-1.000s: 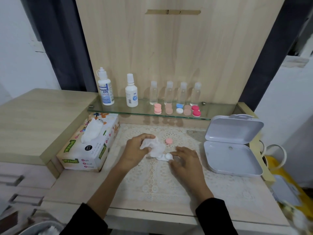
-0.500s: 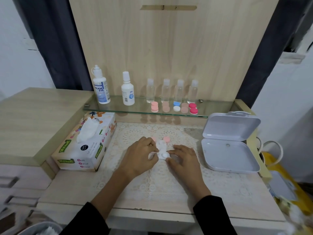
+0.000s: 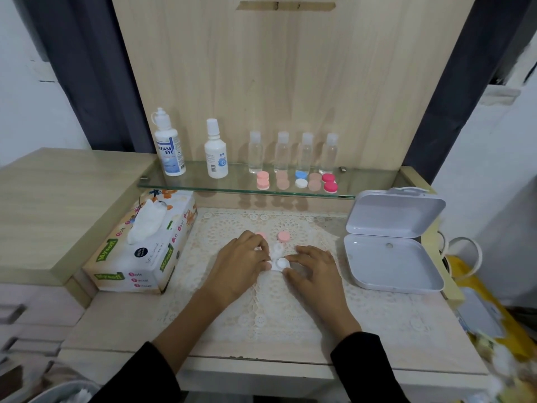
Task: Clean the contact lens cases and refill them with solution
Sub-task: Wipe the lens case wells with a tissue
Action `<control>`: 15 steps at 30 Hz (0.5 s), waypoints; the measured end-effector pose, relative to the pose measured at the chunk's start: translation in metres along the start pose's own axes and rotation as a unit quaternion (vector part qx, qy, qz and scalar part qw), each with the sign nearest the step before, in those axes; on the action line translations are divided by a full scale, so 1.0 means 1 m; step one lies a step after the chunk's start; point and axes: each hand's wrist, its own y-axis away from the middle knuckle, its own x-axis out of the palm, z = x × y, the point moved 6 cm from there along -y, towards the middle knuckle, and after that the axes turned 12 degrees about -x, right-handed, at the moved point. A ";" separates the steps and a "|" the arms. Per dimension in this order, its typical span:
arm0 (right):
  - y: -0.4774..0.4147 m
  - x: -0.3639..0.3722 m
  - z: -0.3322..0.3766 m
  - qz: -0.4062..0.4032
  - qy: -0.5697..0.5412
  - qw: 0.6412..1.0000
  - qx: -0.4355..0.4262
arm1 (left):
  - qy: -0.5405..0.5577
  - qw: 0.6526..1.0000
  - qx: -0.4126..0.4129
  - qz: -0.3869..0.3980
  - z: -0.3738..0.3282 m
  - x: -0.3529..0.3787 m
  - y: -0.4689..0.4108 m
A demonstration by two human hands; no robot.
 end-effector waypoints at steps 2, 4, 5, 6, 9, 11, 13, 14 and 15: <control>0.001 0.001 -0.003 0.001 -0.001 1.000 0.004 | 0.005 1.000 -0.011 0.009 0.001 0.001 -0.002; 0.001 0.002 -0.004 0.003 -0.003 1.000 0.003 | 0.017 0.999 -0.037 0.025 0.005 0.003 -0.004; 0.001 0.003 -0.004 0.003 -0.005 1.000 0.003 | 0.023 0.997 -0.055 0.039 0.007 0.007 -0.005; 0.001 0.002 -0.004 0.003 -0.006 1.000 0.004 | 0.029 0.996 -0.066 0.046 0.010 0.009 -0.005; 0.000 0.000 -0.002 -0.004 -0.004 1.000 0.003 | 0.051 0.994 -0.086 0.032 0.011 0.010 0.001; 0.000 0.000 -0.002 -0.007 -0.005 1.000 0.002 | 0.054 0.995 -0.084 0.010 0.008 0.012 0.007; -0.001 0.001 -0.003 -0.005 -0.001 1.000 0.001 | 0.048 0.996 -0.077 -0.012 0.006 0.013 0.012; -0.001 0.001 -0.004 -0.004 0.003 1.000 0.000 | 0.047 0.996 -0.073 -0.018 0.004 0.013 0.013; -0.001 0.002 -0.003 -0.005 0.007 1.000 -0.002 | 0.045 0.996 -0.070 -0.023 0.003 0.012 0.012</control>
